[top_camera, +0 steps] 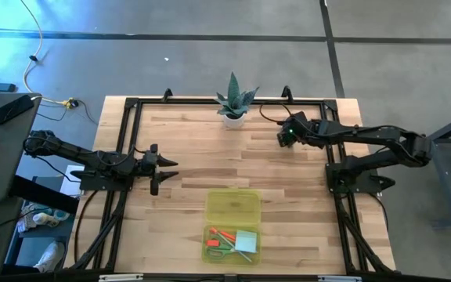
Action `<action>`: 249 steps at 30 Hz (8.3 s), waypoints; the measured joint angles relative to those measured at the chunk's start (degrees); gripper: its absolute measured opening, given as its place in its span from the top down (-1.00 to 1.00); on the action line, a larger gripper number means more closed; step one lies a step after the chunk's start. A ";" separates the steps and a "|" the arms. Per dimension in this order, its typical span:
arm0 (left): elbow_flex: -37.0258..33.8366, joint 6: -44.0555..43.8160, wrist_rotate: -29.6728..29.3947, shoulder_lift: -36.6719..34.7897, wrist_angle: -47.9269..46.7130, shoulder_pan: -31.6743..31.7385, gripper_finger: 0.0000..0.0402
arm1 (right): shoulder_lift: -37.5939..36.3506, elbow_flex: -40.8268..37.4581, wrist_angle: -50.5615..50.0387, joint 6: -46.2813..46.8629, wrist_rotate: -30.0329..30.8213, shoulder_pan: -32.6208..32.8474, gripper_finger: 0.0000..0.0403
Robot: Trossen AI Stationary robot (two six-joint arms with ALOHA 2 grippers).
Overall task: Pack school essentials
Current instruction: Put the yellow crayon box into the yellow supply box, then close the yellow supply box
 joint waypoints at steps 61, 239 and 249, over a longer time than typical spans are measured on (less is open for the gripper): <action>0.00 0.00 0.00 0.02 0.00 0.00 0.20 | 5.60 -3.83 6.50 8.02 0.56 13.42 0.55; -0.02 0.00 0.00 0.01 0.00 0.00 0.20 | 73.72 96.69 -47.49 -1.82 10.94 51.56 -0.48; -0.02 0.00 0.00 0.00 0.00 0.00 0.20 | 73.72 96.69 -39.69 -23.11 0.97 43.50 -0.48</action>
